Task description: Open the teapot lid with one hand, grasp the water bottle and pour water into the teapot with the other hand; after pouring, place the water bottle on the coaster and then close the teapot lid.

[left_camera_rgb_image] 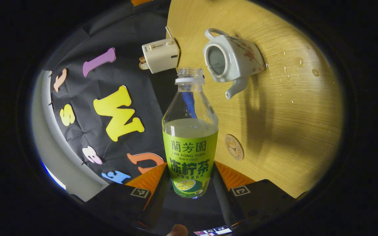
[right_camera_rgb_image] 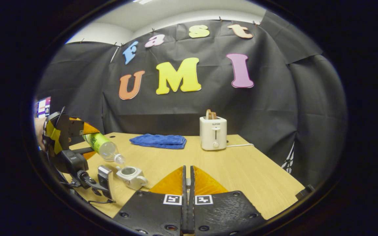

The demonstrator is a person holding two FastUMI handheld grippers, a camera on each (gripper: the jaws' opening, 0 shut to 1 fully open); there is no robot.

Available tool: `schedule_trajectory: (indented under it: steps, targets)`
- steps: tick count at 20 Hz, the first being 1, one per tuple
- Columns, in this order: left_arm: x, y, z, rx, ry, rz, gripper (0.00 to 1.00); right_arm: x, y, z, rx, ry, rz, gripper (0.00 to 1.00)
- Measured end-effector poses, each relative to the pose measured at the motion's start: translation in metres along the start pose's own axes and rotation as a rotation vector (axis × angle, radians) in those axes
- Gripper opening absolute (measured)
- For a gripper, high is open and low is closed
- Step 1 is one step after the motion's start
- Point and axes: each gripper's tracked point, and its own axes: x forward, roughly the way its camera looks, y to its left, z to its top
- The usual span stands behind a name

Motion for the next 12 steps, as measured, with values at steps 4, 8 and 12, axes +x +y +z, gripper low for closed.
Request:
schedule_trajectory:
  steps: [4,8,12]
  targets:
    - [-0.002,0.006,0.004,0.052,0.0,0.021,0.76,0.0,-0.001,-0.002,-0.002,0.003,0.001,0.02]
    - [-0.002,0.013,0.004,0.104,-0.001,0.046,0.75,0.0,-0.003,-0.002,-0.002,0.0,0.0,0.0]
    - [-0.001,0.017,0.003,0.139,0.002,0.057,0.75,0.0,-0.003,-0.003,-0.002,0.003,0.001,0.0]
